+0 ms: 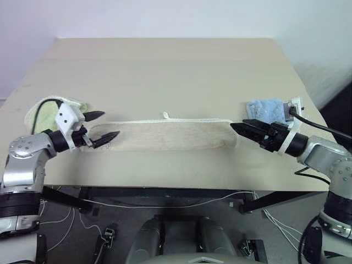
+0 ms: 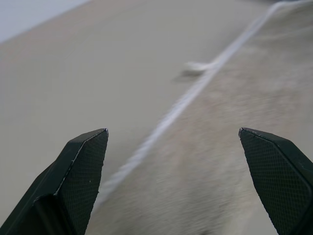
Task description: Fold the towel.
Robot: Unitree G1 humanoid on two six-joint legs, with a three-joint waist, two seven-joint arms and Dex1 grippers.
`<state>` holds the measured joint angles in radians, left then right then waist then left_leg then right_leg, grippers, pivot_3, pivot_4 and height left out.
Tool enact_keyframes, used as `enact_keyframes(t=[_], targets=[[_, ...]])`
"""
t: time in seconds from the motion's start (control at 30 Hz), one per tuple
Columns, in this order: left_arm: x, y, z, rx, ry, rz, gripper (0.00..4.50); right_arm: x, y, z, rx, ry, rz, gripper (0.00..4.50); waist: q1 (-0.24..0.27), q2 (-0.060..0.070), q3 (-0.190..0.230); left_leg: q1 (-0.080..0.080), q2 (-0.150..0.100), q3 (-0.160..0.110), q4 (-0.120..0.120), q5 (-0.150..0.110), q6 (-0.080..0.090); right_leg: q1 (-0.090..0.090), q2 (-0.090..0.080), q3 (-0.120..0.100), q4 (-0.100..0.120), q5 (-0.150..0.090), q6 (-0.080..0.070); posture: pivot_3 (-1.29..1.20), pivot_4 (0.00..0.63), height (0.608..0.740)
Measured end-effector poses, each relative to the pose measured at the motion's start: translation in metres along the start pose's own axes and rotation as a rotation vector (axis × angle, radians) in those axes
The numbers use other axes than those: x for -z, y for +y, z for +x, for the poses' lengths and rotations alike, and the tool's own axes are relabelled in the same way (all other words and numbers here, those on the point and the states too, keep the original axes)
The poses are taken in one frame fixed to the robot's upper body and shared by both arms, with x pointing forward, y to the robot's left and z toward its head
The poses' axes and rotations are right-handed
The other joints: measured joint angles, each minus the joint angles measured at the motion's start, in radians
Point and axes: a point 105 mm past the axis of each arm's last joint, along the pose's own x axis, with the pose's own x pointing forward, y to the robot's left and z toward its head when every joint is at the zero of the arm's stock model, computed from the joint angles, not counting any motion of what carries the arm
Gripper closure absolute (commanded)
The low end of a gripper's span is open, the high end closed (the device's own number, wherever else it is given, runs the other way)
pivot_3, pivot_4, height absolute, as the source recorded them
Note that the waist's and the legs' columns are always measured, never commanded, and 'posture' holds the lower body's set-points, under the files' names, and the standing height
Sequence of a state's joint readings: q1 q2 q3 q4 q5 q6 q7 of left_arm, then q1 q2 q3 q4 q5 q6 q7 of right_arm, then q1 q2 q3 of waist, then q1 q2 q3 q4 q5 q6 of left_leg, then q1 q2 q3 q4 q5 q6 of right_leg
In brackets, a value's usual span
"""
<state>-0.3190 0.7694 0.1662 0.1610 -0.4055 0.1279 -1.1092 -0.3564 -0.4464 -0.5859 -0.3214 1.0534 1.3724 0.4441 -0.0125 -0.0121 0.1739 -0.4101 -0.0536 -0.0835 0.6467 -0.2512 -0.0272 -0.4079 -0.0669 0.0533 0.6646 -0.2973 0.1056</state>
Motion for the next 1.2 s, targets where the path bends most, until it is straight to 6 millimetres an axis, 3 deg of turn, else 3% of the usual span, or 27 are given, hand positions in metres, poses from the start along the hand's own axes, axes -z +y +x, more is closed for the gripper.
enact_keyframes(t=[0.17, 0.23, 0.4, 0.67, 1.1, 1.2], targets=[[-0.002, -0.022, 0.017, 0.099, -0.018, -0.017, 0.02, 0.053, 0.010, 0.004, 0.031, 0.029, 0.240, 0.03, -0.002, 0.000, 0.000, 0.000, 0.000, 0.001, 0.000, 0.000, 0.000, 0.000, 0.000, 0.000, 0.000, 0.000, 0.000, 0.00, 0.150, 0.740], [0.001, -0.028, 0.021, 0.124, -0.017, -0.031, 0.02, 0.062, 0.010, 0.004, 0.076, 0.011, 0.327, 0.03, -0.005, 0.000, 0.000, 0.000, 0.000, 0.001, 0.000, 0.000, 0.000, 0.000, 0.000, 0.000, 0.000, 0.000, 0.000, 0.00, 0.150, 0.740], [0.000, -0.039, 0.031, 0.168, -0.034, -0.034, 0.02, 0.065, 0.007, 0.010, 0.176, -0.029, 0.517, 0.03, -0.010, 0.000, 0.000, 0.001, 0.001, 0.001, 0.000, 0.000, 0.000, 0.000, 0.001, 0.000, 0.000, 0.000, 0.000, 0.00, 0.150, 0.740], [0.001, -0.043, 0.034, 0.186, -0.033, -0.039, 0.02, 0.075, -0.019, 0.022, 0.295, -0.053, 0.747, 0.03, -0.008, 0.000, 0.000, 0.001, 0.000, 0.001, 0.001, 0.000, 0.000, 0.001, 0.003, 0.000, 0.000, 0.000, 0.000, 0.00, 0.150, 0.740], [0.001, -0.042, 0.035, 0.184, -0.033, -0.031, 0.02, 0.067, -0.039, 0.048, 0.274, -0.140, 0.774, 0.03, -0.025, -0.002, -0.002, 0.013, 0.001, 0.001, -0.001, 0.000, 0.001, 0.013, 0.003, 0.000, -0.002, 0.000, 0.000, 0.00, 0.150, 0.740], [0.001, -0.042, 0.035, 0.182, -0.034, -0.030, 0.00, 0.066, -0.047, 0.048, 0.303, -0.163, 0.771, 0.89, -0.022, -0.002, -0.002, 0.017, 0.001, 0.001, -0.002, 0.000, 0.001, 0.018, 0.003, 0.000, -0.003, 0.000, 0.000, 0.00, 0.150, 0.740]])
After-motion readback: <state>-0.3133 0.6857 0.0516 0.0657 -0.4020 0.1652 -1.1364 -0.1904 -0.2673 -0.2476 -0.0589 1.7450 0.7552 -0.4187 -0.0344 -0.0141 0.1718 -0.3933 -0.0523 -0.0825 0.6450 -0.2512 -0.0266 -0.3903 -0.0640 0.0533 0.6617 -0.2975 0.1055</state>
